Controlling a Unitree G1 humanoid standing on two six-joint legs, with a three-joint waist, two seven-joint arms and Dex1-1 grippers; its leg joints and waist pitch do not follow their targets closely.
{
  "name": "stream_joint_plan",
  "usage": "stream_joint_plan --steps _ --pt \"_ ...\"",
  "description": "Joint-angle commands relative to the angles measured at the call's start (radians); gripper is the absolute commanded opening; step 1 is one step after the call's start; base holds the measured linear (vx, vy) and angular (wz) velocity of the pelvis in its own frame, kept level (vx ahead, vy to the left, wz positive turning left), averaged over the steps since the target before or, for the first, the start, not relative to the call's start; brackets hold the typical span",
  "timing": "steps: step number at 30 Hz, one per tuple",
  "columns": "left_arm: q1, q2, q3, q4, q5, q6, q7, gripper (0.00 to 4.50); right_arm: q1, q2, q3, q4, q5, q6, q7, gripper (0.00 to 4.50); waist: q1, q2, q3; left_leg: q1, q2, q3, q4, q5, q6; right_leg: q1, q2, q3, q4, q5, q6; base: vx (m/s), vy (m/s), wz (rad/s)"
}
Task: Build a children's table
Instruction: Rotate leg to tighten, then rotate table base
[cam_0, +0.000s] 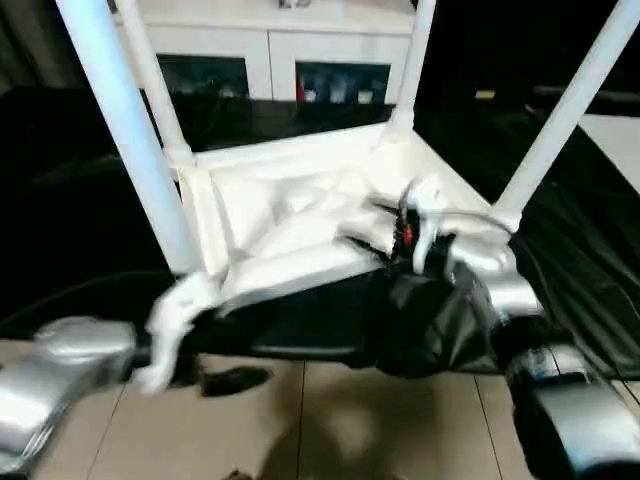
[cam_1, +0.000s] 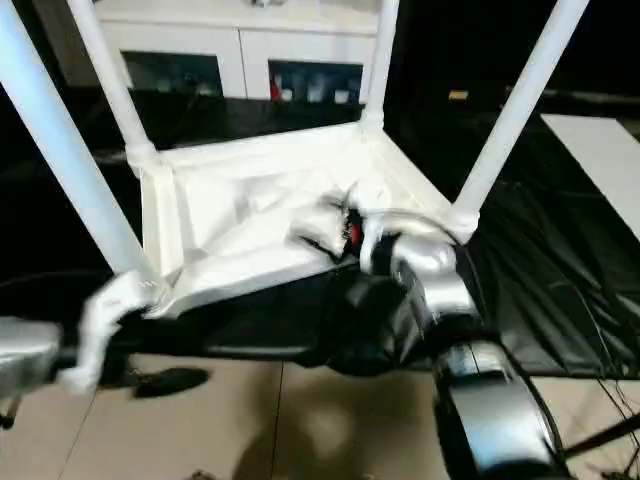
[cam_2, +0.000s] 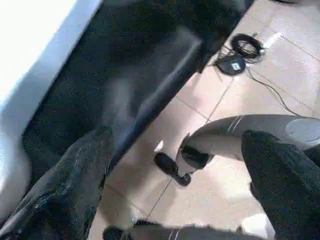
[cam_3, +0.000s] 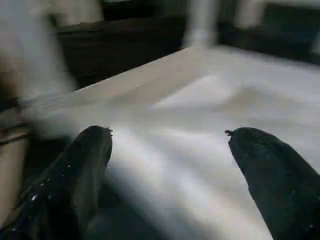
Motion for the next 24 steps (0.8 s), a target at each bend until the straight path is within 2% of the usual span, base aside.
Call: stream_joint_plan --steps 1,2,3,4,5,6,7,10,11,13,16,17,19,22,23,24 --pt "0.012 0.02 0.047 0.007 -0.016 0.004 -0.017 4.47 0.011 -0.022 0.033 -0.072 0.018 0.052 0.086 4.16 0.0 0.018 -0.064 0.022 0.008 0.008 -0.083 -0.325 0.036 0.042 -0.016 0.017 -0.063 -0.233 -0.264 0.0 0.0 0.0" --pt "0.032 0.042 0.083 0.021 -0.025 0.005 -0.026 4.47 0.034 -0.037 0.062 -0.105 0.006 0.07 0.128 4.16 -0.001 0.014 -0.061 0.019 0.007 0.007 -0.085 -0.338 0.029 0.043 -0.018 0.018 -0.065 -0.272 -0.252 0.0 0.0 0.0" --pt "0.038 0.05 0.094 0.026 -0.028 0.005 -0.029 4.47 0.042 -0.041 0.071 -0.116 0.001 0.075 0.14 4.16 0.002 0.015 -0.06 0.018 0.007 0.004 -0.086 -0.341 0.027 0.045 -0.019 0.018 -0.065 -0.286 -0.244 0.0 0.0 0.0" --pt "0.049 0.064 0.111 0.034 -0.03 0.004 -0.034 4.47 0.051 -0.044 0.081 -0.13 -0.007 0.081 0.148 4.16 -0.001 0.01 -0.058 0.018 0.007 0.006 -0.087 -0.359 0.024 0.039 -0.02 0.019 -0.071 -0.325 -0.23 0.0 0.0 0.0" --pt "0.073 0.096 0.149 0.057 -0.033 -0.003 -0.041 4.47 0.07 -0.045 0.097 -0.157 -0.028 0.087 0.142 4.16 0.001 0.012 -0.058 0.021 0.006 0.003 -0.086 -0.372 0.017 0.037 -0.023 0.021 -0.073 -0.363 -0.218 0.0 0.0 0.0" --pt "0.081 0.106 0.16 0.065 -0.034 -0.005 -0.043 4.47 0.074 -0.044 0.1 -0.166 -0.035 0.088 0.134 4.16 0.0 0.007 -0.056 0.019 0.005 0.004 -0.087 -0.372 0.016 0.035 -0.022 0.022 -0.076 -0.377 -0.21 0.0 0.0 0.0" --pt "0.09 0.12 0.183 0.089 -0.027 -0.022 -0.042 4.47 0.072 -0.038 0.101 -0.157 -0.056 0.075 0.099 4.16 -0.003 0.009 -0.055 0.018 0.005 0.001 -0.09 -0.376 0.012 0.034 -0.024 0.022 -0.076 -0.399 -0.199 0.0 0.0 0.0" --pt "0.08 0.123 0.24 0.174 -0.004 -0.107 -0.036 4.47 0.063 -0.031 0.105 -0.128 -0.104 0.06 0.013 4.16 -0.005 0.011 -0.053 0.027 0.006 0.0 -0.092 -0.408 -0.008 0.024 -0.022 0.024 -0.083 -0.428 -0.189 0.0 0.0 0.0" --pt "0.075 0.122 0.25 0.191 -0.003 -0.12 -0.038 4.47 0.063 -0.033 0.106 -0.127 -0.11 0.062 0.002 4.16 -0.005 0.011 -0.053 0.027 0.005 -0.002 -0.092 -0.413 -0.01 0.025 -0.022 0.023 -0.082 -0.433 -0.186 0.0 0.0 0.0" --pt "0.064 0.125 0.259 0.225 -0.005 -0.145 -0.046 4.47 0.071 -0.039 0.105 -0.136 -0.12 0.057 -0.026 4.16 -0.002 0.014 -0.055 0.032 0.005 -0.001 -0.092 -0.427 -0.015 0.021 -0.021 0.024 -0.083 -0.423 -0.183 0.0 0.0 0.0" --pt "0.05 0.121 0.252 0.241 -0.007 -0.158 -0.041 4.47 0.077 -0.043 0.1 -0.139 -0.125 0.069 -0.056 4.16 0.001 0.014 -0.057 0.029 0.006 -0.002 -0.095 -0.422 -0.015 0.025 -0.022 0.025 -0.078 -0.392 -0.19 0.0 0.0 0.0" --pt "0.007 0.08 0.253 0.269 -0.021 -0.187 -0.015 4.47 0.082 -0.052 0.092 -0.13 -0.152 0.087 -0.124 4.16 0.0 0.015 -0.056 0.027 0.006 -0.002 -0.096 -0.419 -0.015 0.026 -0.022 0.025 -0.078 -0.385 -0.192 0.0 0.0 0.0" --pt "-0.027 0.046 0.253 0.298 -0.025 -0.224 0.007 4.47 0.088 -0.06 0.086 -0.123 -0.176 0.104 -0.175 4.16 0.005 0.016 -0.058 0.037 0.004 0.003 -0.091 -0.409 -0.026 0.02 -0.018 0.027 -0.08 -0.364 -0.199 0.0 0.0 0.0" --pt "-0.073 -0.004 0.23 0.361 0.009 -0.313 0.039 4.47 0.116 -0.077 0.074 -0.151 -0.183 0.146 -0.198 4.16 0.004 0.013 -0.063 0.024 0.001 0.0 -0.092 -0.375 -0.024 0.036 -0.022 0.025 -0.073 -0.324 -0.195 0.0 0.0 0.0" --pt "-0.082 -0.015 0.224 0.374 0.015 -0.331 0.043 4.47 0.124 -0.083 0.073 -0.162 -0.183 0.157 -0.198 4.16 0.004 0.01 -0.063 0.024 0.0 0.002 -0.09 -0.364 -0.018 0.037 -0.021 0.025 -0.075 -0.316 -0.193 0.0 0.0 0.0" --pt "-0.098 -0.034 0.223 0.388 0.015 -0.348 0.056 4.47 0.137 -0.092 0.073 -0.18 -0.182 0.164 -0.195 4.16 0.005 0.013 -0.064 0.024 0.0 0.002 -0.089 -0.357 -0.017 0.037 -0.021 0.026 -0.073 -0.31 -0.194 0.0 0.0 0.0"
